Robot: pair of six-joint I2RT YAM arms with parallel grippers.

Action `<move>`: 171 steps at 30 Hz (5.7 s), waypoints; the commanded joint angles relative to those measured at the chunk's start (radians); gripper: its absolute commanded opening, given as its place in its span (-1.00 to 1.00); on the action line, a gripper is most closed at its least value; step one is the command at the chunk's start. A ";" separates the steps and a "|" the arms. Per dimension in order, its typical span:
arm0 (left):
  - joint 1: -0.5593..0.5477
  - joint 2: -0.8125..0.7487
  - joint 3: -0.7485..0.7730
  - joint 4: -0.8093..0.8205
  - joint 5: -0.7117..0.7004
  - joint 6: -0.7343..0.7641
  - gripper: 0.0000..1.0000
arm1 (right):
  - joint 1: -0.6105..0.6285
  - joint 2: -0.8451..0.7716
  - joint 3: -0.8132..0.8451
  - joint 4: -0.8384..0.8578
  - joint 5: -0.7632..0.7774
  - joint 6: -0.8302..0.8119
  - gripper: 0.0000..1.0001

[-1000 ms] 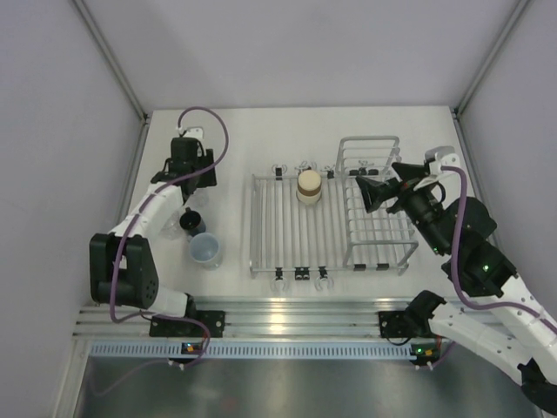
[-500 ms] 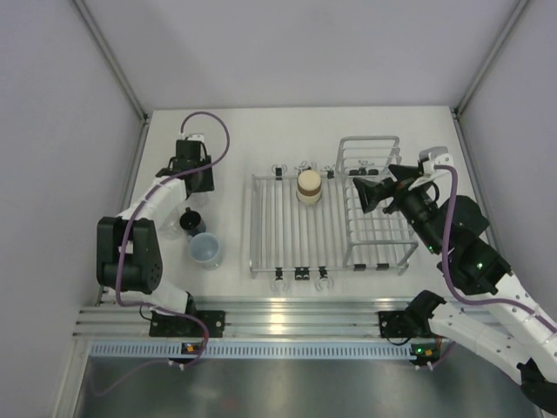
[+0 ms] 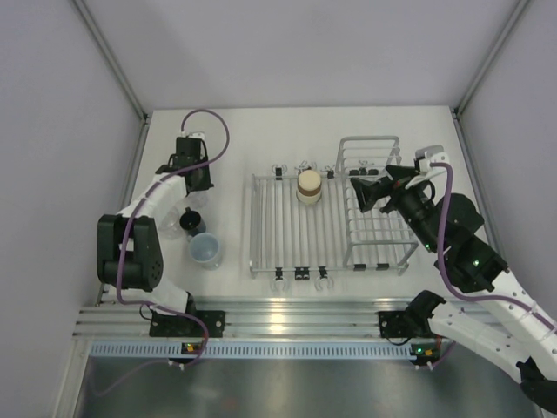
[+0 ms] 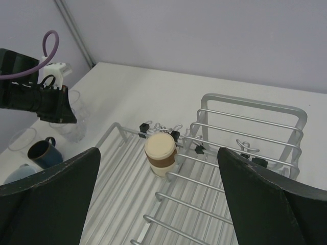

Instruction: Load the cups into the dish rack

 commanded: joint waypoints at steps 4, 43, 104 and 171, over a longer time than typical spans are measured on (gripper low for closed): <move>0.005 0.024 0.053 -0.021 0.048 -0.006 -1.00 | -0.011 0.001 -0.005 0.049 -0.004 0.020 0.96; 0.025 -0.455 -0.328 1.645 1.090 -1.216 -1.00 | -0.040 0.444 0.074 0.690 -0.584 0.308 0.97; -0.032 -0.481 -0.374 1.761 0.998 -1.330 -1.00 | 0.038 0.774 0.189 1.157 -0.739 0.540 -0.80; -0.032 -0.681 -0.127 0.068 0.096 -0.028 0.16 | 0.214 1.250 0.879 -0.313 0.067 -0.086 -1.00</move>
